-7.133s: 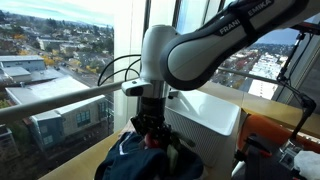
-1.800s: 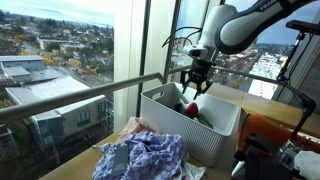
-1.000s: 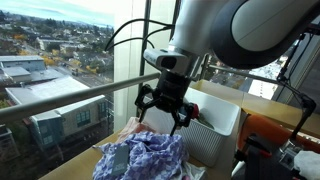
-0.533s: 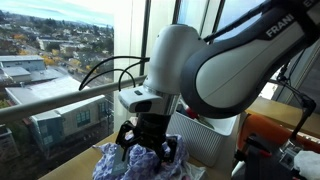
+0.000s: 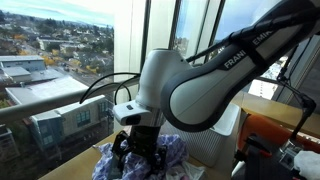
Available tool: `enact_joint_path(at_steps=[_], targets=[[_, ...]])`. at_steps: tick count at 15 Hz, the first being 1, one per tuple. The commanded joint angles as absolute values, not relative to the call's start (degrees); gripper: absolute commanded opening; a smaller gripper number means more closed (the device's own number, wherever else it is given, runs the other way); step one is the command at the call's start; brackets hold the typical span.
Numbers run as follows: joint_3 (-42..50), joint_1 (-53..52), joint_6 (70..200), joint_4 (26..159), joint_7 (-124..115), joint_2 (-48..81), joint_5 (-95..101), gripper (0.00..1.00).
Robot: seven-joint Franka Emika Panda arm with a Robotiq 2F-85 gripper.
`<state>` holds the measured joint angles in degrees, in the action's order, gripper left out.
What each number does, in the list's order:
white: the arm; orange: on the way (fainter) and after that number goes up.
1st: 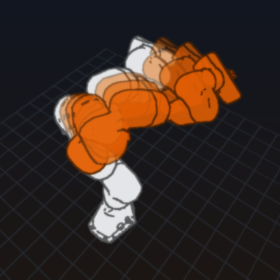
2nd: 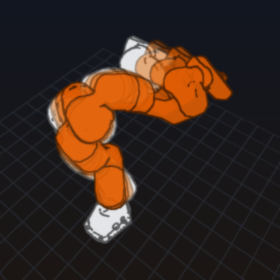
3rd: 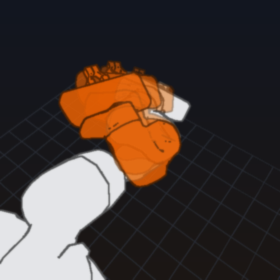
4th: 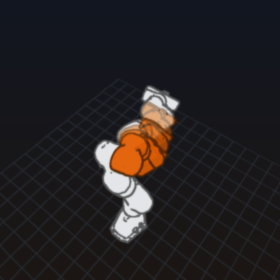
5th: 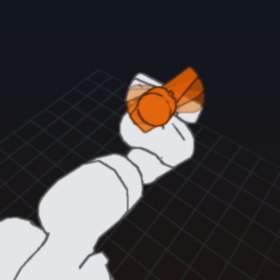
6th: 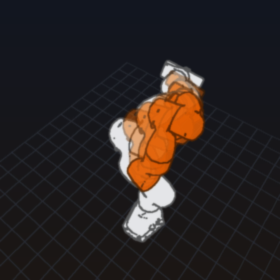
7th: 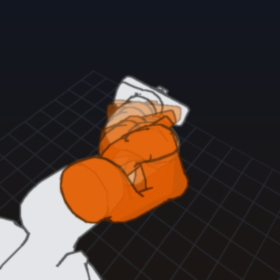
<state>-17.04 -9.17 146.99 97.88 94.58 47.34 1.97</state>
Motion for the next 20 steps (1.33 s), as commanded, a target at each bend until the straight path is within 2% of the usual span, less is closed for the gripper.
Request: enact_joint_path(at_steps=[1,7,8,9,17,19,20], targets=[[-17.9,-8.8,144.5,93.0,94.6,51.2,3.0,1.0],[-17.9,-9.6,141.6,89.6,94.1,53.1,3.0,1.0],[-17.9,-9.8,141.4,89.2,94.1,53.4,3.0,0.75],[-17.9,-10.1,141.2,88.8,94.2,53.5,3.1,0.74],[-18.4,-10.5,140.2,88.0,94.5,52.7,2.8,0.12],[-18.3,-10.6,140.0,87.9,94.4,51.9,3.0,0.01],[-18.3,-10.6,140.0,87.7,94.5,51.5,3.0,0.0]])
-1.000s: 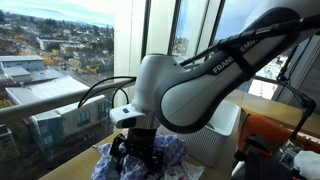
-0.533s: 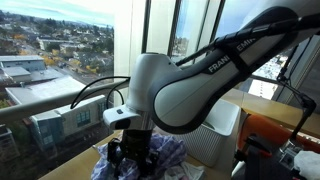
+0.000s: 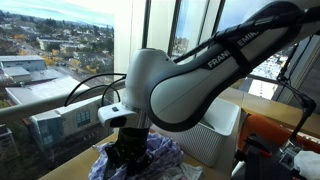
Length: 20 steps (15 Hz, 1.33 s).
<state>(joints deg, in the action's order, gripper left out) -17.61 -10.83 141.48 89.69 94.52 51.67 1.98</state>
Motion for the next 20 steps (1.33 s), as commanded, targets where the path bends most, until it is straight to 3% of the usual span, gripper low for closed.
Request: enact_joint_path(at_steps=[1,9,20], targets=[[-18.2,-10.5,140.0,87.5,94.6,51.1,3.1,0.01],[-17.9,-9.5,140.7,87.4,95.1,45.1,3.5,0.03],[-15.6,-3.8,141.5,90.8,95.1,26.5,2.7,0.03]])
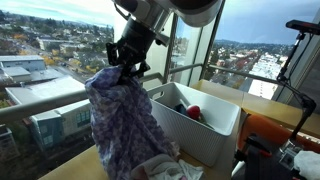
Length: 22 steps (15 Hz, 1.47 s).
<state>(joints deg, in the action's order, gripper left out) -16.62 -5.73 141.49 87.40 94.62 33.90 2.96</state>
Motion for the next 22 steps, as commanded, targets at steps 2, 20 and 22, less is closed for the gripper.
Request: enact_joint_path(at_steps=[2,20,22], targets=[[-14.6,-2.3,141.5,90.7,95.0,22.5,2.4,0.03],[-1.5,6.0,136.9,88.6,95.6,-0.5,0.0,0.03],[-1.6,6.1,137.8,91.6,95.7,-0.5,-0.2,0.03]])
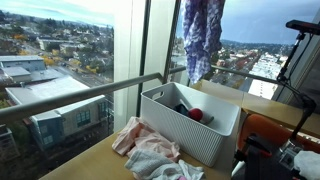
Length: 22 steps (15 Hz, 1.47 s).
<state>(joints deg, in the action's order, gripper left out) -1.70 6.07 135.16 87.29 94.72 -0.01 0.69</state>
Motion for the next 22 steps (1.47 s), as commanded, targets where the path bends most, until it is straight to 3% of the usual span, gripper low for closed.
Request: enact_joint_path(at_steps=[1,22], targets=[[-1.7,6.1,138.4,93.6,95.6,-0.8,-0.1,0.03],[-0.2,-1.3,136.5,95.5,93.6,-7.5,5.1,0.03]])
